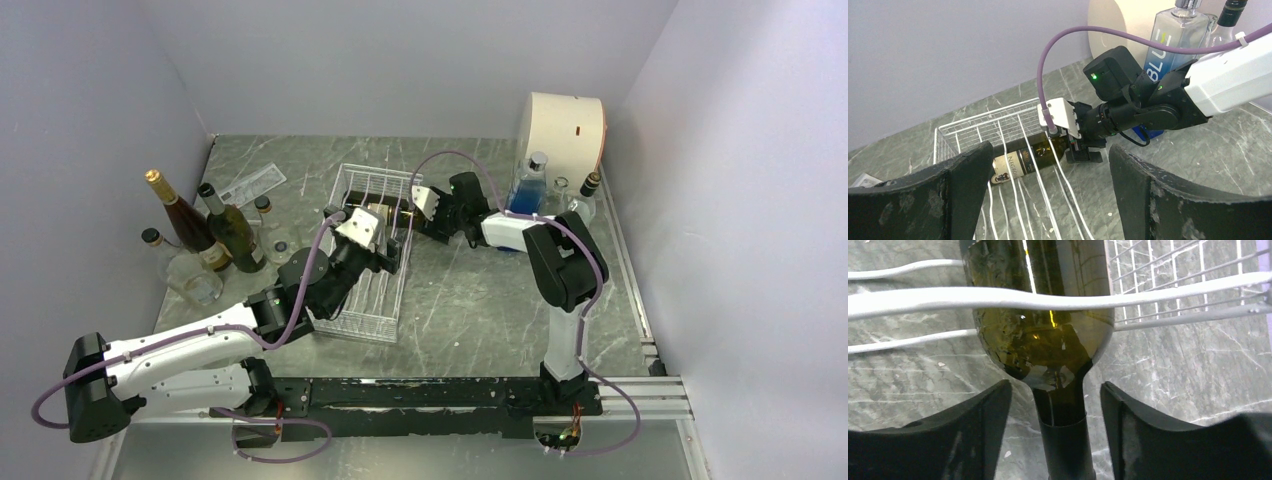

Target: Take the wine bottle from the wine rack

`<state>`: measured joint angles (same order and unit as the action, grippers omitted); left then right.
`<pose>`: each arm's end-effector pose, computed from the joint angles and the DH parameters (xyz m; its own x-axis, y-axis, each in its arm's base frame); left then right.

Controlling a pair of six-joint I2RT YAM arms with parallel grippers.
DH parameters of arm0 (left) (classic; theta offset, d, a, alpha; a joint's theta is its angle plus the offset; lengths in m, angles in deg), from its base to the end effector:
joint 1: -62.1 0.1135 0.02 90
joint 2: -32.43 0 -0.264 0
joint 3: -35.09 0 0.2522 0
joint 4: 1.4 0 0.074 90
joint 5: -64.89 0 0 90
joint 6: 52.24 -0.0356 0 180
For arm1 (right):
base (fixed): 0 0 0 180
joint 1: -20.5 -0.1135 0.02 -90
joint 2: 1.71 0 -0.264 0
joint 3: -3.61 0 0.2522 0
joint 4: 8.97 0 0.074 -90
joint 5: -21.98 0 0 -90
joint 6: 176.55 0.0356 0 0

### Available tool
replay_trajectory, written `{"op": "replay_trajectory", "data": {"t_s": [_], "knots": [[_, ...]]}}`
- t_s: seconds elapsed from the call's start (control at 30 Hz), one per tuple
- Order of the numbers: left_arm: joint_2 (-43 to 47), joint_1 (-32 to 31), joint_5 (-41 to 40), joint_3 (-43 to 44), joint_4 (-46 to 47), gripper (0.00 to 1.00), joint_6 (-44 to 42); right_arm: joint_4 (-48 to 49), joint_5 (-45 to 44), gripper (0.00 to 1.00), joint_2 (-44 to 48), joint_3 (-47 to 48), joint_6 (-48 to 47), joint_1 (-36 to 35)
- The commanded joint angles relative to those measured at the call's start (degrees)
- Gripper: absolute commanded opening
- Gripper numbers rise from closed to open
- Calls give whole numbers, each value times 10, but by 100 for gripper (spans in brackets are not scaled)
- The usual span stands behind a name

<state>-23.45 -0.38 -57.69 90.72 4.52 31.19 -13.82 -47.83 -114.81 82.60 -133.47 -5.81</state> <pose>0.1222 -0.1930 0.3412 0.1025 0.0119 -0.9947 0.4912 0.8689 0.0610 0.3674 0.1954 0.1474 0.0946 -0.7180 -0.6896 -0.8601 0.2898 -0.4197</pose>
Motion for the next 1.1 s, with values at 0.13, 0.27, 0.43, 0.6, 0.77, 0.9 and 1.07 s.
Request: {"op": "replay_trajectory", "data": {"t_s": [0.13, 0.27, 0.43, 0.6, 0.77, 0.9, 1.07], "knots": [[4, -5, 0, 5, 15, 89, -5, 4, 29, 49, 9, -2, -1, -1], [3, -5, 11, 7, 10, 88, 1, 24, 20, 38, 44, -30, 10, 0], [1, -5, 7, 6, 12, 88, 2, 37, 18, 21, 71, -59, 14, -1], [2, -5, 13, 7, 9, 88, 4, 36, -2, 11, 107, -100, 16, -7], [4, -5, 16, 7, 9, 88, 6, 1, -42, 0, 143, -119, 30, -16], [4, -5, 24, 8, 6, 88, 13, -9, -52, 0, 179, -148, 41, -16], [7, -6, 25, 7, 7, 88, 15, -29, -66, 0, 241, -174, 73, -16]]}}
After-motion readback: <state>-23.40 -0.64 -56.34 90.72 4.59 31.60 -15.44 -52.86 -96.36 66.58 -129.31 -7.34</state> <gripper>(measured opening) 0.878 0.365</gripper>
